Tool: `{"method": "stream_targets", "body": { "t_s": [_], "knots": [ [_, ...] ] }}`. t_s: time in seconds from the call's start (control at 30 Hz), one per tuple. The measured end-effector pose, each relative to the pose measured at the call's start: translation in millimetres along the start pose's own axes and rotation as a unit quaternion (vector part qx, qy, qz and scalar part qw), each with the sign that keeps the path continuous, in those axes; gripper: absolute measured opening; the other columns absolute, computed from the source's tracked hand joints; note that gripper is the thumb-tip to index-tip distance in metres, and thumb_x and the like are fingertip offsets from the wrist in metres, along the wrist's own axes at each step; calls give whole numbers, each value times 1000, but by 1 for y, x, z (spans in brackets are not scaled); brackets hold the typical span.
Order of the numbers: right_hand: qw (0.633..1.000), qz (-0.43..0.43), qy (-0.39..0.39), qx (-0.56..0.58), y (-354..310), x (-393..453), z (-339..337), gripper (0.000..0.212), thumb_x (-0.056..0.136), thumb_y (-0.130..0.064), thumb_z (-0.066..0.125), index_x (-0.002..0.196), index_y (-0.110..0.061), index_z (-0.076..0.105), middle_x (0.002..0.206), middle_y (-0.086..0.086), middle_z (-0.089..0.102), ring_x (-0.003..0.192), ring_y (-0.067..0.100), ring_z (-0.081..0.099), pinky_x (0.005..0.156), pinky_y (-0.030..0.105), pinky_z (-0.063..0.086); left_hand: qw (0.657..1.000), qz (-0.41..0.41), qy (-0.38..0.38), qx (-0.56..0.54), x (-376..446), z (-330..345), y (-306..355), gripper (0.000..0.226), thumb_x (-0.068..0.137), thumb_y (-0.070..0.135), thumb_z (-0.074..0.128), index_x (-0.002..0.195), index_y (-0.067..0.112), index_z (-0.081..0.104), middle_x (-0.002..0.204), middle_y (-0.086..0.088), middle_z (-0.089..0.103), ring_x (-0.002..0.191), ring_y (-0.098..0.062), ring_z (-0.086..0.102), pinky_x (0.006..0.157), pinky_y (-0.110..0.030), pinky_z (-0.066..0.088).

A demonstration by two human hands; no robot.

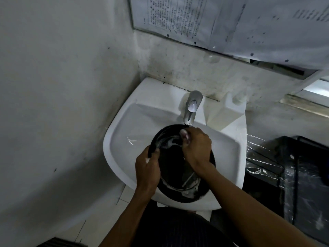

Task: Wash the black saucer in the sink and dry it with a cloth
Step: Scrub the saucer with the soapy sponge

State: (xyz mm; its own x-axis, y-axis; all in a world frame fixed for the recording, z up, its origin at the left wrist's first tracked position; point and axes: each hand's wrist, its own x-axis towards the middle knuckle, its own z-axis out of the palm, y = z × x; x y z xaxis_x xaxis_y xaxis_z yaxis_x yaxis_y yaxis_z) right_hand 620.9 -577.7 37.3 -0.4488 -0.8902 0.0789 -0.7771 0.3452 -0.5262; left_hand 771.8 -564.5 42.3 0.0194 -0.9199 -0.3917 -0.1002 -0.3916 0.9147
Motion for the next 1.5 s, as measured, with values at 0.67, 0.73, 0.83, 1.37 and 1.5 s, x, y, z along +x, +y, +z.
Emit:
{"method": "stream_targets", "body": {
  "t_s": [0.67, 0.73, 0.83, 1.37, 1.5],
  "knots": [
    [852, -289, -417, -127, 30, -23, -54, 32, 63, -18, 41, 76, -20, 70, 96, -1, 68, 93, 26, 63, 71, 37, 52, 991, -64, 95, -64, 16, -17, -8, 57, 93, 62, 39, 111, 18, 70, 103, -2, 73, 98, -18, 67, 94, -44, 54],
    [895, -256, -335, -143, 38, -16, -58, 27, 62, -16, 46, 76, -22, 68, 96, -2, 68, 93, 28, 64, 68, 33, 49, 993, -50, 88, -62, 15, -18, -7, 55, 93, 61, 39, 106, 18, 71, 98, -2, 73, 96, -17, 68, 93, -42, 54],
    [956, -213, -190, -59, 34, -11, -57, 27, 65, -3, 61, 77, -26, 69, 91, -14, 69, 89, 20, 64, 64, 28, 49, 998, 3, 64, -27, 15, -23, -1, 38, 96, 50, 45, 97, 22, 70, 90, 5, 73, 90, -11, 68, 88, -35, 54],
    [955, -272, 8, 118, -20, -8, -39, 41, 85, 6, 50, 117, -10, 70, 123, 7, 66, 120, 24, 58, 99, 43, 48, 897, 355, -48, 260, 16, -40, 26, 53, 90, 42, 50, 114, -3, 67, 99, -15, 73, 89, -25, 70, 77, -37, 60],
    [970, -192, 37, 143, -11, -11, -45, 45, 83, 10, 51, 121, -8, 67, 127, 9, 63, 125, 26, 54, 102, 46, 45, 906, 343, -51, 245, 20, -45, 30, 48, 84, 28, 53, 121, 0, 65, 109, -13, 71, 100, -24, 69, 86, -35, 58]
  ]
}}
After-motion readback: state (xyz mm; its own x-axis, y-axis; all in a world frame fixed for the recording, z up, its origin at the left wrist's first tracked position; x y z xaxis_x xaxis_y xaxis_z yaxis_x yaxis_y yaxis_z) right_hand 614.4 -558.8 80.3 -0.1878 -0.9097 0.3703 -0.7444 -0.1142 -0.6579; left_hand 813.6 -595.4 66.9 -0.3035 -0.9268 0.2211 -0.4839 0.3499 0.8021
